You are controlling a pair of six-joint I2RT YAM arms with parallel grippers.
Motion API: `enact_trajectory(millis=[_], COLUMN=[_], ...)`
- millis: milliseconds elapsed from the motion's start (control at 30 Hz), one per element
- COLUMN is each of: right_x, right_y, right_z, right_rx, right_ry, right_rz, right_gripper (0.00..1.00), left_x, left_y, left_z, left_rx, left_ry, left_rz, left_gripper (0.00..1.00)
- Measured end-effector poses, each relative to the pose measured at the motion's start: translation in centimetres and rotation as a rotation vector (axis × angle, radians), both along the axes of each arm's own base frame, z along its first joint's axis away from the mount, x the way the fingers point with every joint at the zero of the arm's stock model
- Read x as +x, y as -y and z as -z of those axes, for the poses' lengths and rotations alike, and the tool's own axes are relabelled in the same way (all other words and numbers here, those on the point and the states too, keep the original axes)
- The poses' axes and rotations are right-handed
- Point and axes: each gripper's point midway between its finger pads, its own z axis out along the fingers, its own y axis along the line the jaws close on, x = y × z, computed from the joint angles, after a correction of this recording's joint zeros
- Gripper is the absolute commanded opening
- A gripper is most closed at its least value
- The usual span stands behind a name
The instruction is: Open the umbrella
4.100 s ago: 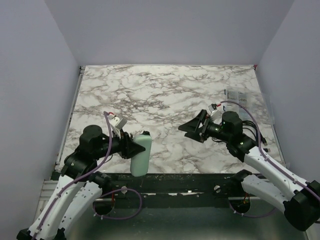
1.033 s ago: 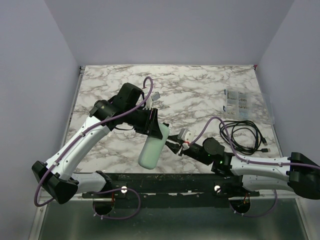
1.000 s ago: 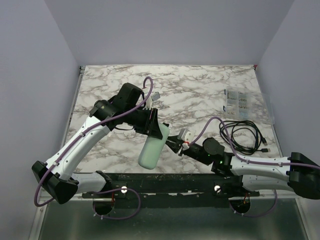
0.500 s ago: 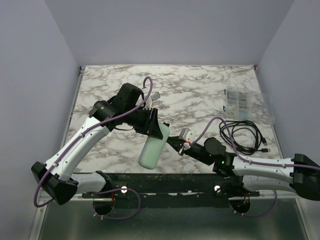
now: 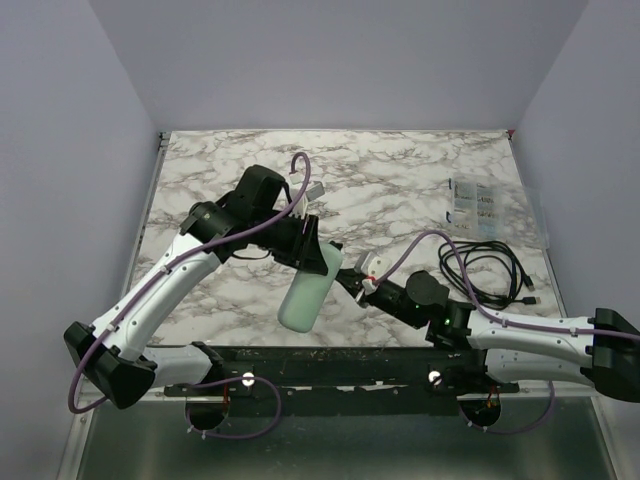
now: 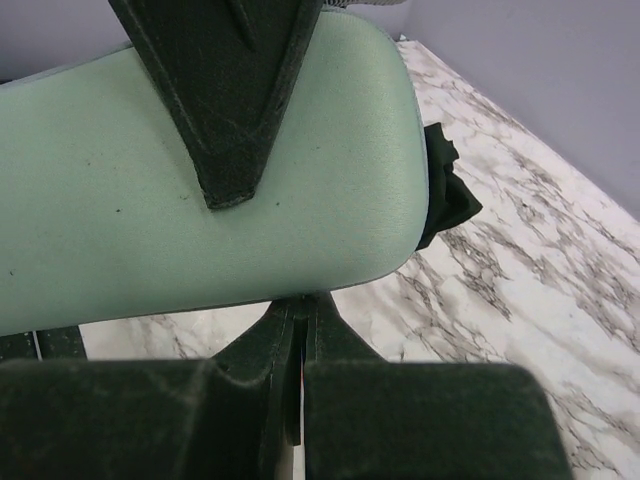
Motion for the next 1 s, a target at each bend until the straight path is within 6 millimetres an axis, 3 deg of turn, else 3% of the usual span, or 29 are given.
enact_trajectory(millis=[533,667,1000], right_x=[1.7,2.2,2.3], right_y=[1.6,1.9,1.9], right_z=[2.4,2.2,1.5], right_rx=[-0.068,-0.078,-0.057], right_ry=[0.001,0.024,0.043], right_rz=[0.113,0.142,0.145], right_gripper=[0.01,0.01,0.01], left_x=[2.9,4.1,7.5], left_y=[2.2,3.1,5.7], left_z=[1.8,1.1,-2.8], left_rx=[0.026,0.015,-0.064], left_ry=[0.054,0.077,0.205], left_rz=[0.099,0.119,0.137], left_gripper=[0.00,0.00,0.00])
